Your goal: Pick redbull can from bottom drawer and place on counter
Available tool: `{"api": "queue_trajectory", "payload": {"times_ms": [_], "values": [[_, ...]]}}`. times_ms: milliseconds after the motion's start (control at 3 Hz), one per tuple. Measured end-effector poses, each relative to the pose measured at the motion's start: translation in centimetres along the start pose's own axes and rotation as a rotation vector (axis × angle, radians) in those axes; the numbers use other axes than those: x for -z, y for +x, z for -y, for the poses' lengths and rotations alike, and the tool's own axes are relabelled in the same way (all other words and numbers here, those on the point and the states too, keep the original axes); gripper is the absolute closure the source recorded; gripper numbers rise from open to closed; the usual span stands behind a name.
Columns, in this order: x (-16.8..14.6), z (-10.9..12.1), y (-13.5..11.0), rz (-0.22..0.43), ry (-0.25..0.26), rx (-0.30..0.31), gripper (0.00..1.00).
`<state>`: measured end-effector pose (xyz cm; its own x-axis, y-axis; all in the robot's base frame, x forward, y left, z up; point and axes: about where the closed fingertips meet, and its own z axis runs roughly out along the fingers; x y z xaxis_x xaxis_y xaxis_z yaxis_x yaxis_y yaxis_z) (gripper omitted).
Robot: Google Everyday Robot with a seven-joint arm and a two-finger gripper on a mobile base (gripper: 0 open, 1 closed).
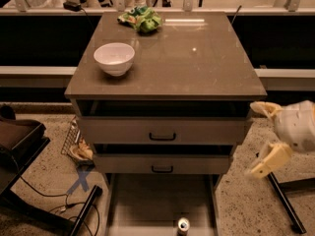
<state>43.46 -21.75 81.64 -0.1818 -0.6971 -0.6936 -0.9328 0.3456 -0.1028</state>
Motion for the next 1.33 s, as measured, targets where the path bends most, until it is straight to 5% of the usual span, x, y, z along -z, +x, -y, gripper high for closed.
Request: {"api": "queue_trajectory", "payload": {"times_ms": [333, 667, 1000, 1333], "values": [[-0.5, -2.1, 3.7, 0.185, 0.020, 0.017, 0.00], [-0.3, -2.0, 3.6, 0.165, 0.026, 0.063, 0.00], [-3.2, -2.2, 4.5, 0.185, 0.003, 0.017, 0.00], [-8.9, -3.8, 8.0, 0.245, -0.038, -0.012, 0.00]]}}
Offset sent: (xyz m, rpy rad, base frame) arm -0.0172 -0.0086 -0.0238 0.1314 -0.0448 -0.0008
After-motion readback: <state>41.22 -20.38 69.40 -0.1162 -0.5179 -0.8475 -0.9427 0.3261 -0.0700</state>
